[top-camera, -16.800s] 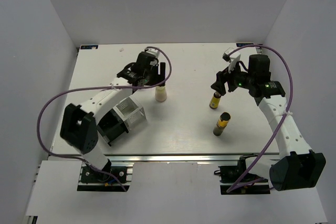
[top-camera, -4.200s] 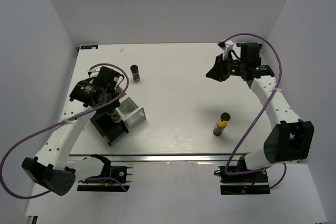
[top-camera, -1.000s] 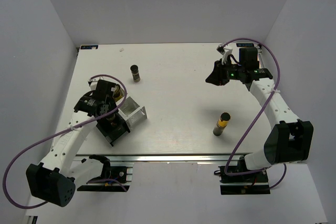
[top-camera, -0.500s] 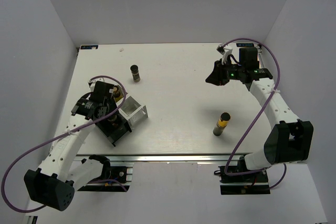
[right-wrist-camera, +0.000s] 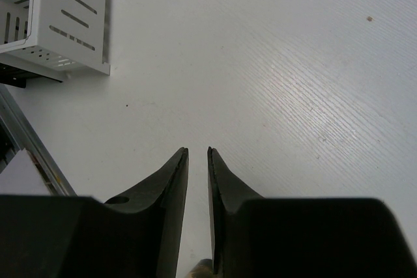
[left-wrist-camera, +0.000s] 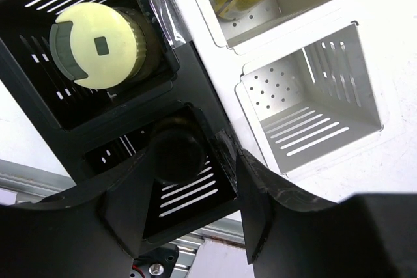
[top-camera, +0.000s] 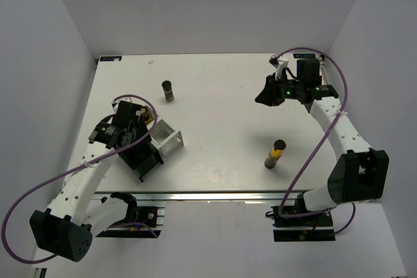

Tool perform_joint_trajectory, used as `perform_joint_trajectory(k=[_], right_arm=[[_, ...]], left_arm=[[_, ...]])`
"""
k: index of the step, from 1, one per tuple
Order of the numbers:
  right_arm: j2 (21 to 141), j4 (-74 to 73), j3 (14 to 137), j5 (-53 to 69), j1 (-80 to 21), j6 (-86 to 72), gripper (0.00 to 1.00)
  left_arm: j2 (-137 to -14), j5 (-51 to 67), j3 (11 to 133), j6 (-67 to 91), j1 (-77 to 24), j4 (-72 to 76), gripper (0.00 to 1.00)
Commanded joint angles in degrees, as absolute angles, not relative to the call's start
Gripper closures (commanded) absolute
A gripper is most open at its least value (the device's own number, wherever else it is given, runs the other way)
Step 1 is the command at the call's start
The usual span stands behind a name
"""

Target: Organize the condiment bottles

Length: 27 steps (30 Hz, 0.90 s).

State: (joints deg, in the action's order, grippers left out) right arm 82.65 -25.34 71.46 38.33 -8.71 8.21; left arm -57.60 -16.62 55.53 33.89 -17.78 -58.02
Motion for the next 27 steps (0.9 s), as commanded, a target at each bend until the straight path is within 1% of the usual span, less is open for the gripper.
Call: perform_joint_trajectory(k=[1, 3, 6, 8, 10, 15, 18, 23, 27], right_arm=[[82.4, -24.3, 73.0, 39.1, -8.9, 9.1, 0.76], [82.4, -24.3, 73.0, 39.1, -8.9, 9.1, 0.76], [82.4, -24.3, 73.0, 39.3, -8.9, 9.1, 0.76], [82.4, -24.3, 73.0, 39.4, -8.9, 9.1, 0.76], [82.4, -24.3, 73.0, 39.5, -8.9, 9.1, 0.76], [82.2, -24.3, 72.8, 39.3, -8.9, 9.3, 0.76], [82.3, -24.3, 72.4, 39.5, -8.9, 9.2, 0.75], [82.5, -24.2, 72.8, 39.7, -9.0, 9.0, 0.76], [82.6, -24.3, 72.9, 39.6, -9.0, 9.1, 0.75]], left_arm=[[-56.4, -15.6, 55.4, 34.1, -17.8, -58.1, 0.37], [-56.2, -15.8, 55.7, 34.2, -17.8, -58.3, 0.37], [-55.9, -16.4, 56.4, 34.1, -17.8, -58.6, 0.40], [-56.0, -17.0, 57.0, 34.1, -17.8, -58.8, 0.43], [-56.2, -17.5, 57.7, 34.1, -17.8, -59.6, 0.44], [-56.8, -18.8, 59.2, 34.8, -17.8, -62.8, 0.54], [-56.3, -19.0, 59.8, 35.1, -17.8, -63.7, 0.57], [-56.2, -18.5, 60.0, 35.3, -17.8, -64.1, 0.58], [-56.7, -19.4, 59.9, 36.0, -17.8, -66.0, 0.67]])
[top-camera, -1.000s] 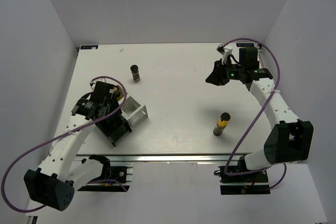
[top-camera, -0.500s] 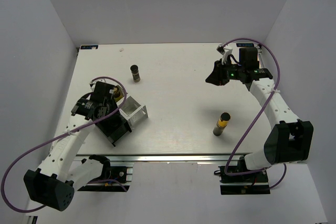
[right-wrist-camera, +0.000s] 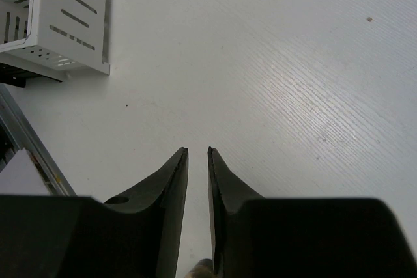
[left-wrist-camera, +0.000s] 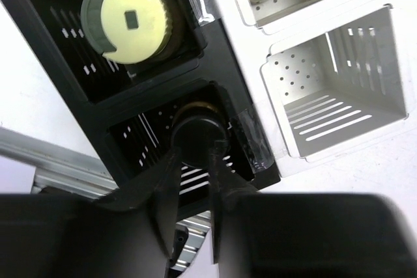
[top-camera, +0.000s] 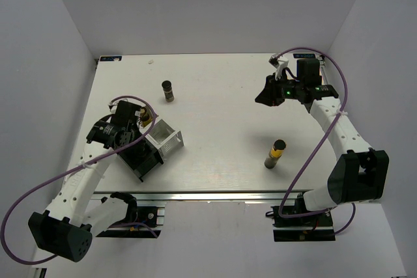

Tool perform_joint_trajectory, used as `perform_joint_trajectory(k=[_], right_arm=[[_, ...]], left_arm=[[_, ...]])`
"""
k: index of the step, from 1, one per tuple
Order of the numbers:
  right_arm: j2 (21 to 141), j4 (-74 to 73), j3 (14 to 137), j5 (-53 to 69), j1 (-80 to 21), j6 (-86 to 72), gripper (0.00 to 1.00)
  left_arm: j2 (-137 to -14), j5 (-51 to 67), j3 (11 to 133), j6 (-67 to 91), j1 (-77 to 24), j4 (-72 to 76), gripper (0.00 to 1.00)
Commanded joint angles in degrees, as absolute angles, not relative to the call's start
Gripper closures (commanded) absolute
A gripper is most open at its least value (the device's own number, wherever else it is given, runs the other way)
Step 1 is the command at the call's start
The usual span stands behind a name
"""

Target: Organize the condiment bottles

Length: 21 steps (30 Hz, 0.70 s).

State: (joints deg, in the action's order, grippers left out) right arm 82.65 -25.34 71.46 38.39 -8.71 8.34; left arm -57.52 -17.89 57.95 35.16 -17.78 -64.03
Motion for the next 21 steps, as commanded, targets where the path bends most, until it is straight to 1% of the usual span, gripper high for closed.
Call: perform_joint_trajectory(k=[1, 4, 8, 10, 12, 14, 15, 16, 17, 18, 19, 20, 21], right_arm=[[82.5, -24.3, 72.9, 39.6, -9.0, 9.1, 0.75], [82.6, -24.3, 72.8, 39.7, -9.0, 9.0, 0.76], [82.5, -24.3, 72.7, 39.7, -9.0, 9.0, 0.75], [82.5, -24.3, 72.7, 39.7, -9.0, 9.1, 0.75], [82.6, -24.3, 72.8, 39.9, -9.1, 9.0, 0.76], [82.8, -24.2, 72.9, 40.1, -9.1, 9.0, 0.75], [82.8, -24.2, 72.9, 40.3, -9.2, 9.0, 0.75], [82.9, -24.2, 73.1, 40.3, -9.2, 9.0, 0.75], [82.9, -24.2, 73.2, 40.3, -9.3, 9.1, 0.72], [82.9, -24.3, 73.2, 40.5, -9.3, 9.3, 0.69], [82.9, -24.3, 73.3, 40.5, -9.3, 9.4, 0.65], [82.9, -24.3, 73.4, 40.7, -9.3, 9.6, 0.53], [82.9, -24.5, 73.4, 40.7, -9.3, 9.9, 0.47]], left_arm=[[-56.8, -19.5, 59.8, 36.1, -17.8, -66.2, 0.72], [-56.6, -19.2, 59.5, 36.3, -17.8, -66.1, 0.74], [-56.2, -17.9, 60.5, 35.9, -17.8, -64.3, 0.74], [-54.6, -15.7, 62.0, 35.0, -17.8, -61.9, 0.71], [-53.5, -14.3, 63.2, 33.8, -17.8, -56.2, 0.68], [-53.3, -12.0, 65.1, 32.2, -17.8, -51.9, 0.61], [-54.0, -11.1, 65.6, 31.6, -17.8, -47.5, 0.53], [-54.7, -10.1, 66.2, 31.3, -17.8, -45.3, 0.47], [-55.8, -8.0, 66.9, 30.3, -17.8, -40.9, 0.40], [-58.6, -7.1, 67.4, 29.9, -17.8, -38.9, 0.30], [-60.5, -6.6, 68.0, 29.2, -17.8, -37.4, 0.27], [-62.6, -6.2, 69.8, 28.7, -17.8, -35.0, 0.25], [-67.4, -5.4, 70.7, 28.0, -17.8, -33.8, 0.22]])
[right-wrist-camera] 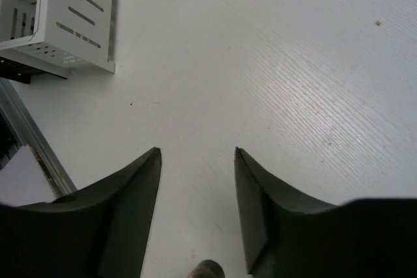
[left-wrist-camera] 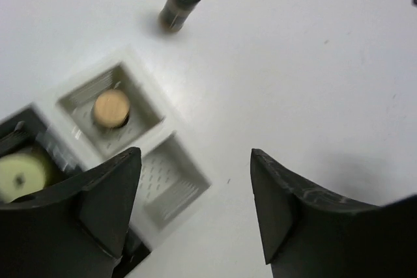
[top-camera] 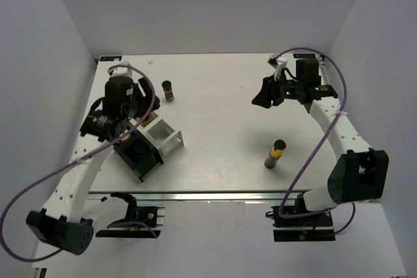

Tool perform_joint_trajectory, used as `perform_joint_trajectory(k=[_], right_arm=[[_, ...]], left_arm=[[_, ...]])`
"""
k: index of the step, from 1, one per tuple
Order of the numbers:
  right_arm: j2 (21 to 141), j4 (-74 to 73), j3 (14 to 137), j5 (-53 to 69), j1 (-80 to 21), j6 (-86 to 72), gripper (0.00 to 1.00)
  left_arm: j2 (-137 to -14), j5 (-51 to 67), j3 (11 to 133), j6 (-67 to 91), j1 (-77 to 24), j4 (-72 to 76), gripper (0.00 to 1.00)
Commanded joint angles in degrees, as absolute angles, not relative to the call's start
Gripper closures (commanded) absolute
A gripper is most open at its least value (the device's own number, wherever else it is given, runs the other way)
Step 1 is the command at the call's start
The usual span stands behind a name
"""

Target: Organize the condiment bottles

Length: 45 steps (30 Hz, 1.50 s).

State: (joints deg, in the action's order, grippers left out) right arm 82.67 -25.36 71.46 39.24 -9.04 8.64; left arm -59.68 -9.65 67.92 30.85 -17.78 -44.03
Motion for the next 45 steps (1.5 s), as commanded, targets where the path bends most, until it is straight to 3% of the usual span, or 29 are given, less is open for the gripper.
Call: perform_joint_trajectory(k=[1, 2, 5, 13, 17, 27, 45], right_arm=[[82.8, -24.6, 73.4, 40.8, -9.4, 10.0, 0.42], [82.9, -24.8, 73.6, 40.8, -9.4, 10.2, 0.37], [82.5, -25.1, 73.6, 40.4, -9.4, 10.9, 0.35], [81.3, -24.8, 72.4, 39.1, -9.4, 11.4, 0.35], [81.2, -24.4, 72.2, 38.8, -9.4, 11.3, 0.35], [81.7, -24.0, 71.7, 38.5, -9.4, 10.9, 0.35], [81.6, -24.1, 71.6, 37.7, -9.4, 10.8, 0.35]], left_arm=[[-69.8, -5.2, 71.7, 26.5, -17.8, -33.0, 0.20], [-72.7, -4.9, 72.9, 25.7, -17.8, -31.7, 0.19], [-84.0, -5.4, 79.7, 22.7, -17.8, -31.6, 0.16], [-109.1, -15.2, 101.0, 18.0, -17.7, -36.9, 0.11], [-115.8, -18.5, 108.5, 17.7, -17.7, -40.2, 0.10], [-118.5, -21.3, 107.8, 17.8, -17.8, -39.7, 0.10], [-122.9, -20.0, 108.1, 19.6, -17.2, -40.2, 0.21]])
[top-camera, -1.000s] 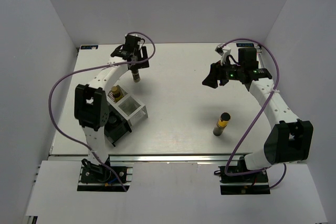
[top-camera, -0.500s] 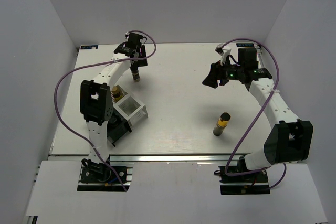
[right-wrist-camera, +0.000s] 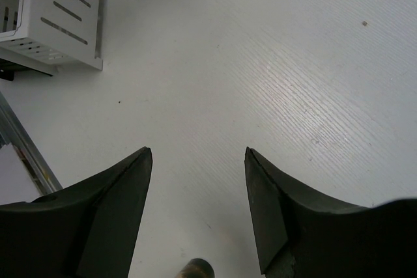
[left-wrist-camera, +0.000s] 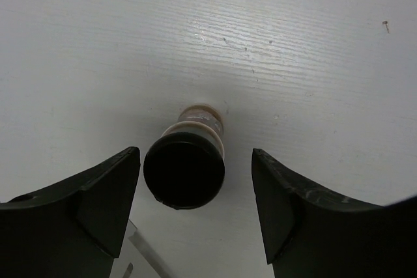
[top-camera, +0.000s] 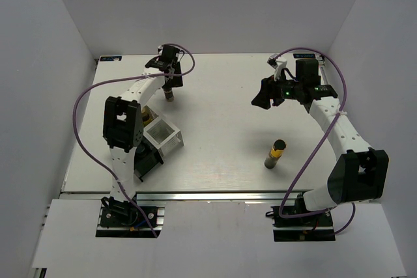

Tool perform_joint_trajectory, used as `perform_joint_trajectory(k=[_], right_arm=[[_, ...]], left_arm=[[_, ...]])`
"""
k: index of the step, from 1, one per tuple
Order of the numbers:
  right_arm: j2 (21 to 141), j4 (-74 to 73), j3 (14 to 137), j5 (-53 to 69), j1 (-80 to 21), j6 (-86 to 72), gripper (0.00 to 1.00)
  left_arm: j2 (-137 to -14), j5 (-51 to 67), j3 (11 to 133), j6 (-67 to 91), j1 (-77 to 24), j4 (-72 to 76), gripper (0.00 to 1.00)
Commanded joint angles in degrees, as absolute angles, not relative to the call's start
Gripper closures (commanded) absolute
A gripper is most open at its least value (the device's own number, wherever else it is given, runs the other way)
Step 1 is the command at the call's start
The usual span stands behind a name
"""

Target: Organize the condiment bottles

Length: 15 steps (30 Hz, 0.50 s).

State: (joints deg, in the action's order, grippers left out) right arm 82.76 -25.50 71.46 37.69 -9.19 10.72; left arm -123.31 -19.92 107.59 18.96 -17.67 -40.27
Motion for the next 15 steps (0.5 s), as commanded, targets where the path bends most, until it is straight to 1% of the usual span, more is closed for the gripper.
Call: perform_joint_trajectory(k=[1, 5, 9, 10, 12, 13, 15], right_arm=[[81.6, -24.1, 71.6, 37.6, -9.4, 10.8, 0.35], [81.6, -24.2, 71.7, 37.4, -9.4, 10.8, 0.35], [81.6, -24.3, 71.6, 37.4, -9.4, 10.8, 0.35], [81.6, -24.3, 71.7, 37.4, -9.4, 10.8, 0.35], [81.6, -24.3, 71.7, 37.4, -9.4, 10.9, 0.35], [81.6, -24.4, 71.7, 37.4, -9.4, 11.0, 0.35], [81.6, -24.5, 71.7, 37.4, -9.3, 11.2, 0.35]], left_arm=[[-123.0, -19.8, 108.3, 19.8, -17.2, -40.3, 0.21], [-123.4, -19.7, 108.5, 20.0, -17.1, -40.3, 0.30], [-123.4, -19.5, 108.5, 20.1, -16.8, -40.2, 0.36], [-123.3, -19.4, 108.5, 20.2, -16.7, -40.3, 0.41], [-123.1, -19.4, 108.9, 20.3, -16.6, -40.3, 0.47], [-123.0, -19.4, 109.1, 20.2, -16.6, -40.2, 0.54], [-122.6, -19.3, 109.5, 20.1, -16.6, -40.1, 0.59]])
